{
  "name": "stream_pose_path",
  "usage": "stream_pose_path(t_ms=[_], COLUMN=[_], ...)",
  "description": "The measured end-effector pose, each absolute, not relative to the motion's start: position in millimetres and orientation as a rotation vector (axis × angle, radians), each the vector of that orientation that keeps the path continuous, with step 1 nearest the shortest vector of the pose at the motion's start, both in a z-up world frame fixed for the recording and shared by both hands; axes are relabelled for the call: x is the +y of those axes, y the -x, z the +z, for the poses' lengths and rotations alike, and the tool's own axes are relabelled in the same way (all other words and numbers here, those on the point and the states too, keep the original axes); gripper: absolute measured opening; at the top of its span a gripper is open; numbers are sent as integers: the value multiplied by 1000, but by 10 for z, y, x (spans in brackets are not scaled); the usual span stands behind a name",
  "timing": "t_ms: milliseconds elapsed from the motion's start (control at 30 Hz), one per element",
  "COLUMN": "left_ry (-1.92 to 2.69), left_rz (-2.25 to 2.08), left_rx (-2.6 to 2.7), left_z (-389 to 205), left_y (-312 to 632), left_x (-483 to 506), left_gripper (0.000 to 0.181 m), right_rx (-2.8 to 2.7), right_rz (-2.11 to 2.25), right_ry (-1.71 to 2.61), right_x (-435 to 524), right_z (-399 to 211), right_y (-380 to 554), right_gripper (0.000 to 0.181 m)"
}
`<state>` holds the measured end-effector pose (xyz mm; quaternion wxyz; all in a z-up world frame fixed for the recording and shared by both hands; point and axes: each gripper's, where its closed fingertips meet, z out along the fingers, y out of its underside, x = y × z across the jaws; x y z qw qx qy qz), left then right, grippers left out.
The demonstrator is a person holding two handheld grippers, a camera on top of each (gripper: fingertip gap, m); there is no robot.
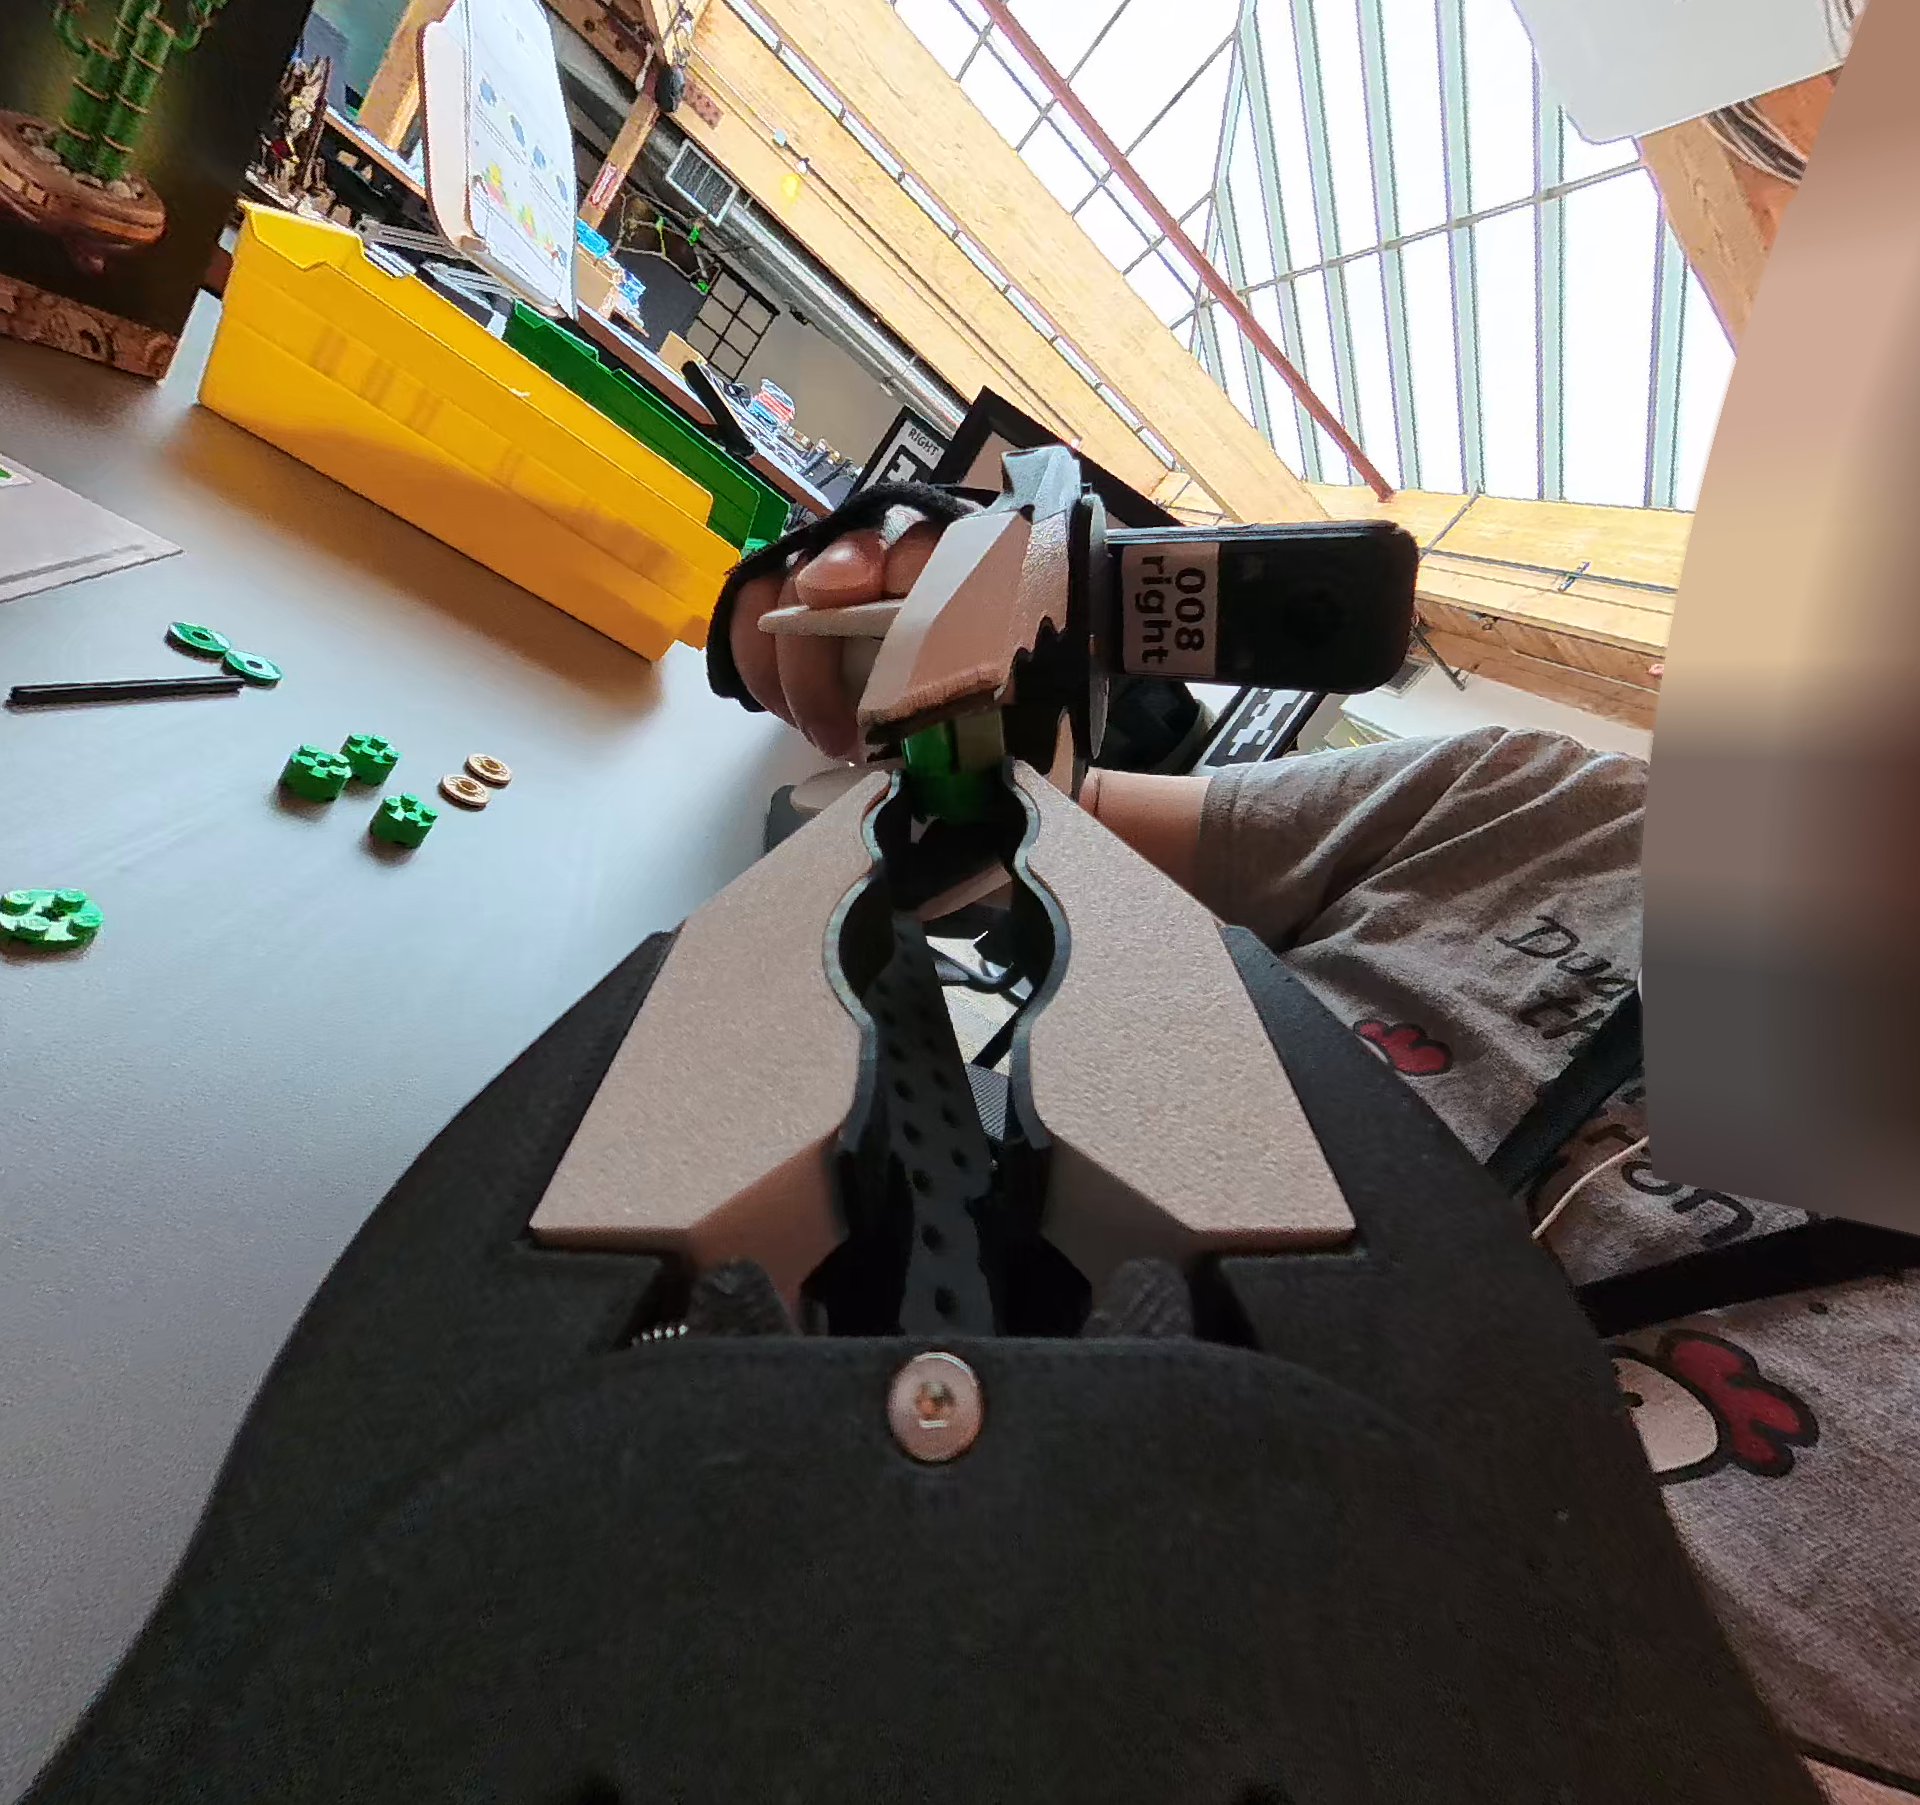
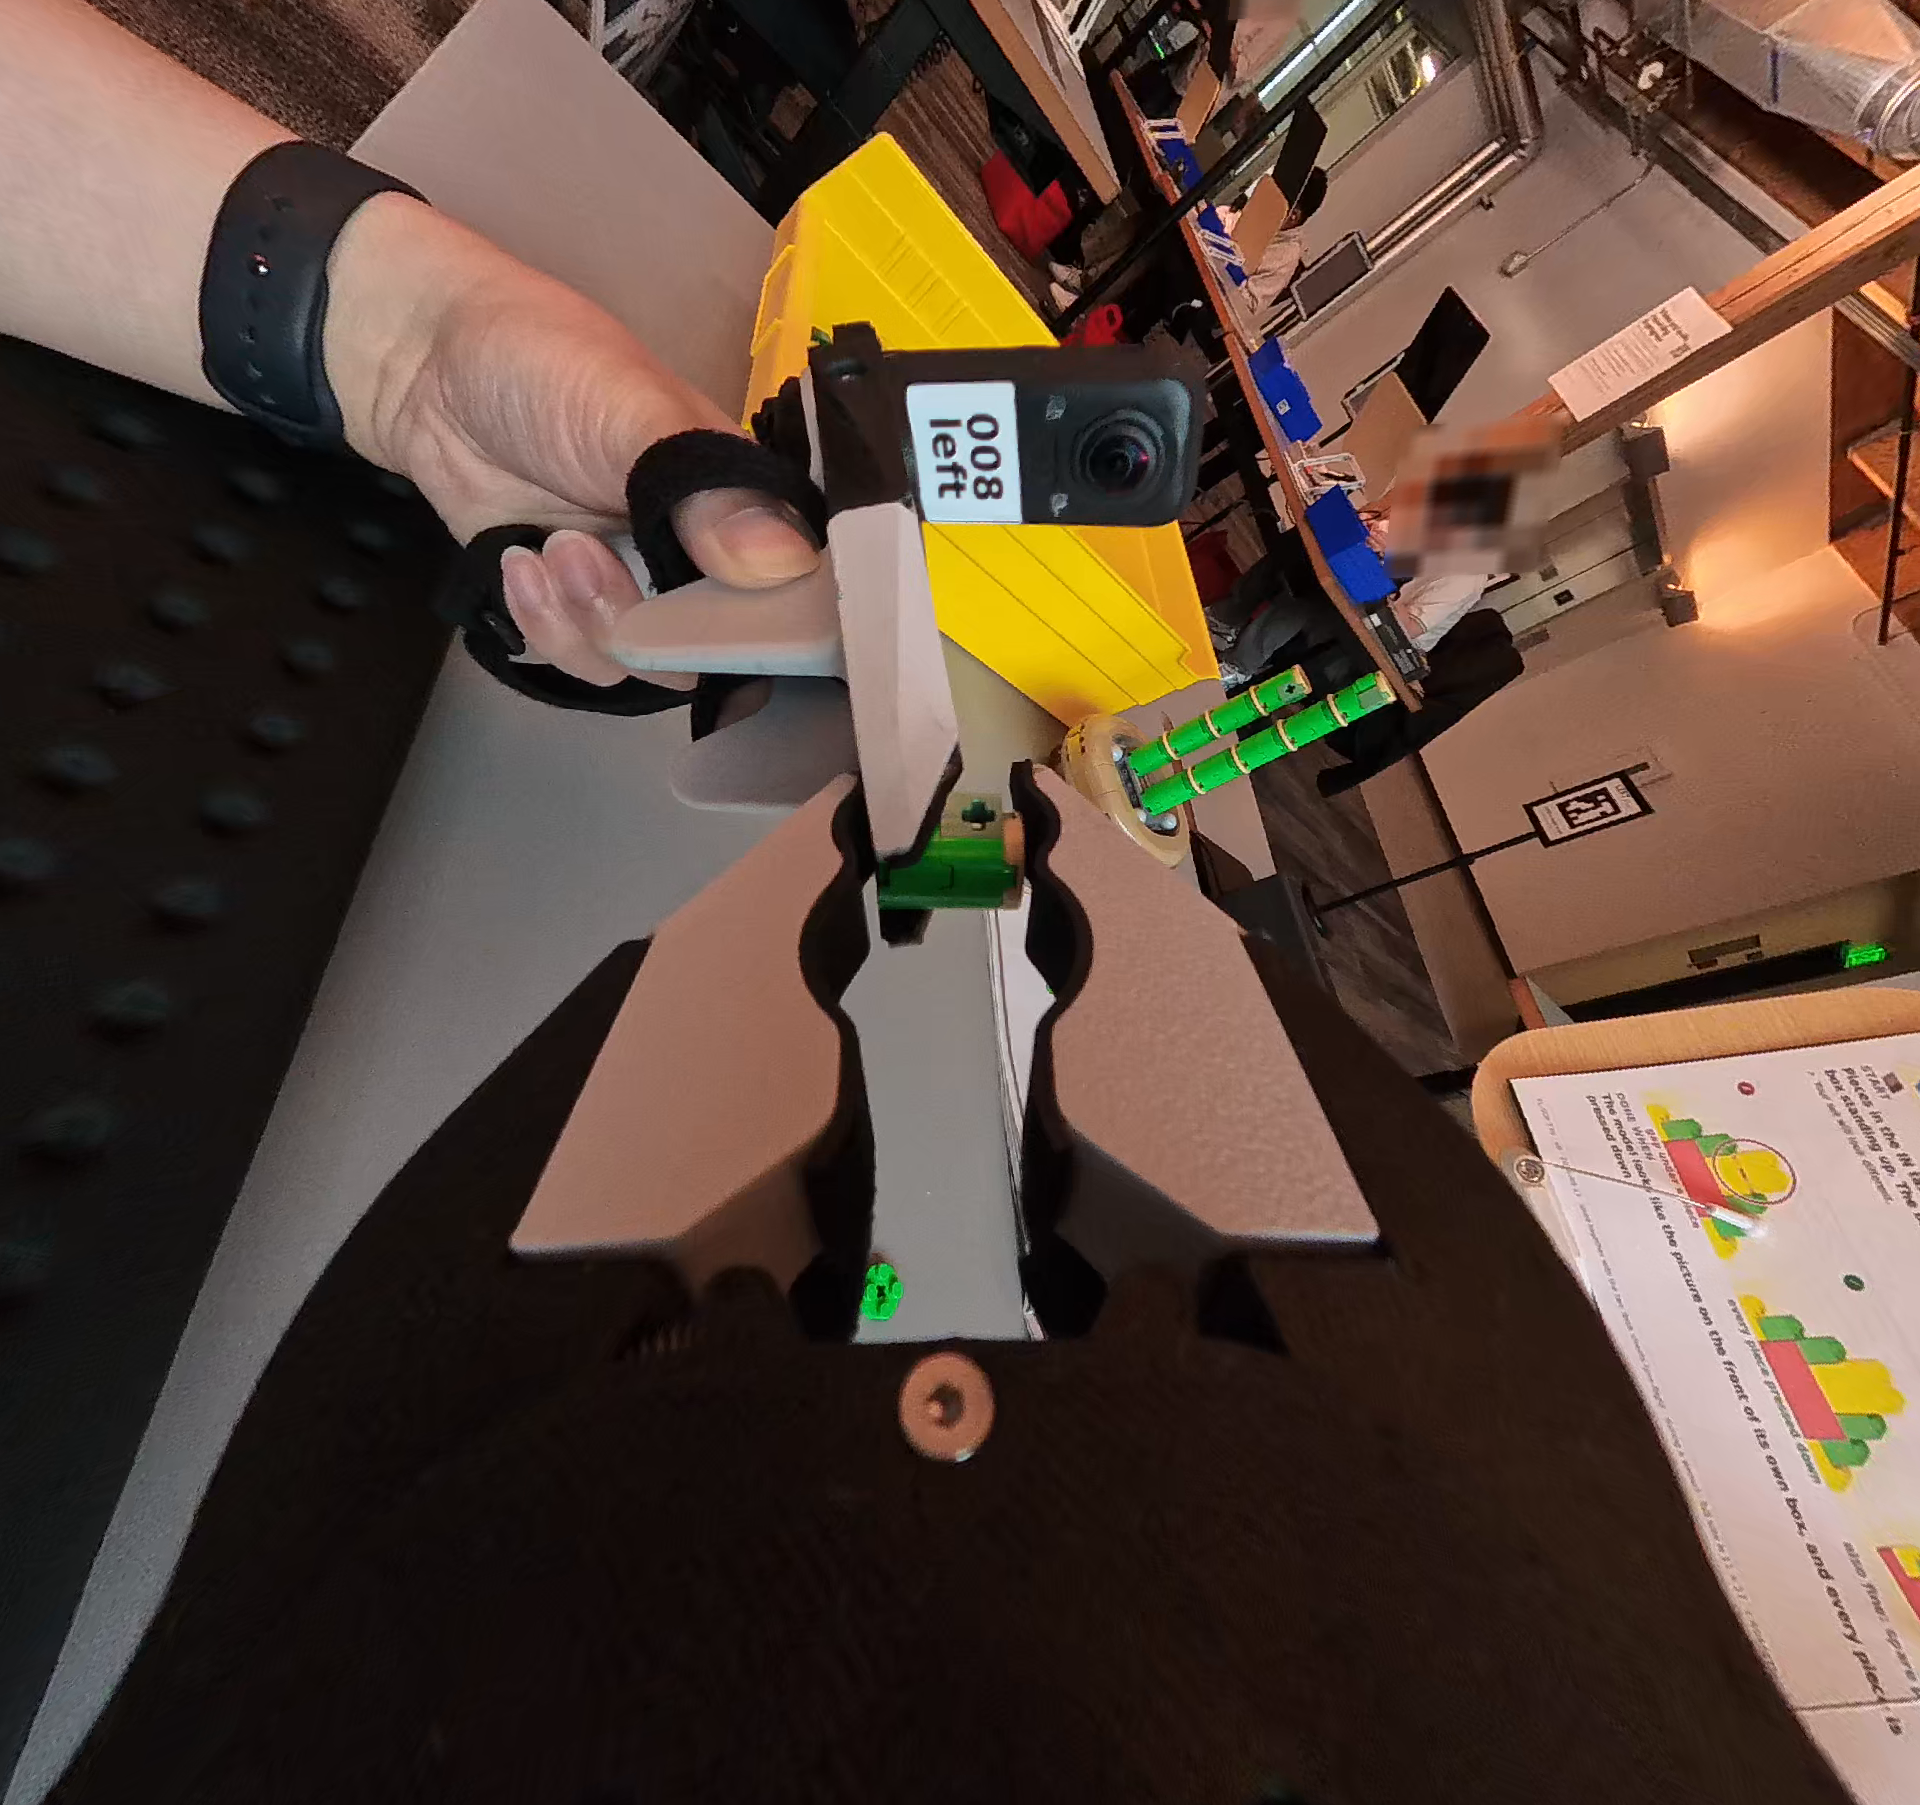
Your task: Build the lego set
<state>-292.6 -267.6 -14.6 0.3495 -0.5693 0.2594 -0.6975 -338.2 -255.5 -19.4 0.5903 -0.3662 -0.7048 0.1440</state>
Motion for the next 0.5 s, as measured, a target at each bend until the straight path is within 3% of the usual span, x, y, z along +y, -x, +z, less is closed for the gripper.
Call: stream_pose_path(t_ms=[500], left_ry=[1449], left_rz=[-1805], left_rx=[685], left_z=[-112], left_y=[2927], left_x=[-2702], left_gripper=[14], right_rx=[-1589], right_rz=[416], right_ry=[891], right_x=[-2562], right_z=[-165], right_y=[3381], right_gripper=[28])
